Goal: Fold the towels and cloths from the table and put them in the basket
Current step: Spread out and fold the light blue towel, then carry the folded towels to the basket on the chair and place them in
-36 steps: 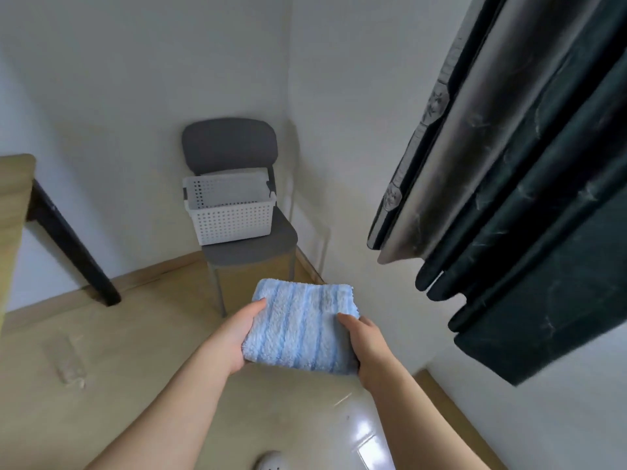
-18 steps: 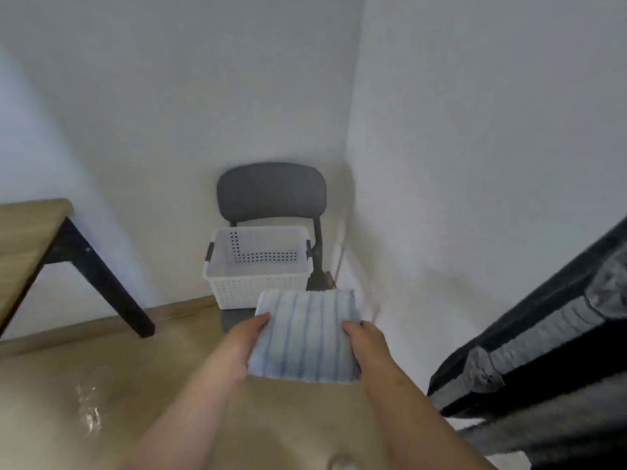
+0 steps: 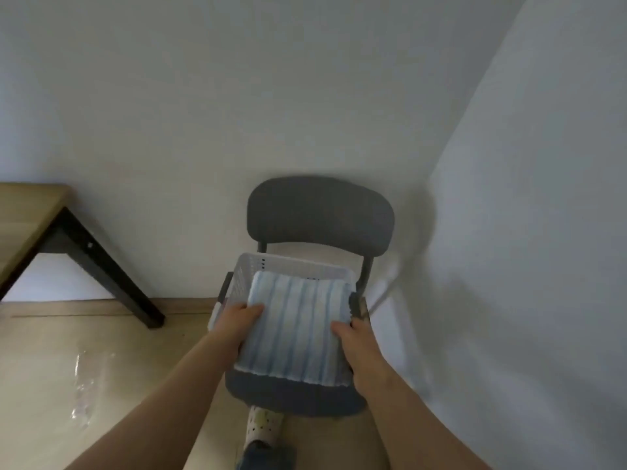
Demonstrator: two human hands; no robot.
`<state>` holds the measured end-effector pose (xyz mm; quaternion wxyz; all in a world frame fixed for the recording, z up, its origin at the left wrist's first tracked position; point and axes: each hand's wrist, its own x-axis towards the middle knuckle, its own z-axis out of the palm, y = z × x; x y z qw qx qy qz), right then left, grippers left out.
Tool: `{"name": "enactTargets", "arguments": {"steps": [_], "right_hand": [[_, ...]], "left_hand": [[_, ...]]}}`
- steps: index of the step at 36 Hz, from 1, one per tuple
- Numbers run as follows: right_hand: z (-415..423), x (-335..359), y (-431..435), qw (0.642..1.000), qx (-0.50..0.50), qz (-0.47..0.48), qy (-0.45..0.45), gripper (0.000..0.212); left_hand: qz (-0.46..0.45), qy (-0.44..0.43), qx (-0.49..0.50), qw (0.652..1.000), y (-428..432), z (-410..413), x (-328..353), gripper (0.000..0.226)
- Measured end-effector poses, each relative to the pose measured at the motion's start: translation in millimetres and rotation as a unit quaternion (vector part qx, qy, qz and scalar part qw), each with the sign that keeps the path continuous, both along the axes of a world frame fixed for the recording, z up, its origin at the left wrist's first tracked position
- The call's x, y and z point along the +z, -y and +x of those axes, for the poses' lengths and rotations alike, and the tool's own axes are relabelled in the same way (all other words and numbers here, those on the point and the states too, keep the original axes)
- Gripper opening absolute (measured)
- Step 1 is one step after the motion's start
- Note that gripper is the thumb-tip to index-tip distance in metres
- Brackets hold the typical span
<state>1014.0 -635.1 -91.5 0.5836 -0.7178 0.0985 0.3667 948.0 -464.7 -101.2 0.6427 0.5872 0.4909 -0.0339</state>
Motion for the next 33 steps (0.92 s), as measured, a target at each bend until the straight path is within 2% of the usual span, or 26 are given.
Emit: {"name": "enactTargets", "arguments": {"steps": [5,7,10,11,18,22,27,33], "right_hand": [[49.3,-31.9,-66.7,0.999,0.004,-0.037,-0.013,0.017],[63.3,-46.8,-86.8,0.998,0.007,-0.048,-0.029,0.021],[74.5,-67.9,-102.6,0.996,0.012,-0.070,-0.046,0.012],[77.5,-76.8,-107.5,0.995,0.012,-0.081,-0.061,0.011],[79.3,-121.7,-119.4,0.981,0.015,-0.132,-0.139,0.029],[83.3,-123.3,-122.3,0.974,0.065,-0.158,-0.147,0.052],[83.6,-114.1,-120.0,0.971,0.070,-0.177,-0.143,0.047],[71.3,-87.4,-114.4,0.976,0.068,-0.172,-0.117,0.042]], "left_hand": [[0.028,-0.034,-0.020,0.999,-61.1,53.0,-30.6,0.037],[0.015,-0.049,-0.027,0.998,-77.7,68.0,-47.2,0.033],[-0.003,-0.074,-0.042,0.996,-87.3,79.6,-68.3,0.026],[0.003,-0.079,-0.046,0.996,-91.9,83.5,-79.0,0.030],[-0.036,-0.137,-0.099,0.985,-106.8,91.5,-122.8,0.037],[-0.062,-0.125,-0.097,0.985,-109.0,88.7,-132.5,0.018],[-0.030,-0.167,-0.141,0.975,-106.8,84.7,-136.2,0.036],[-0.027,-0.148,-0.130,0.980,-99.1,78.3,-100.9,0.026]]}}
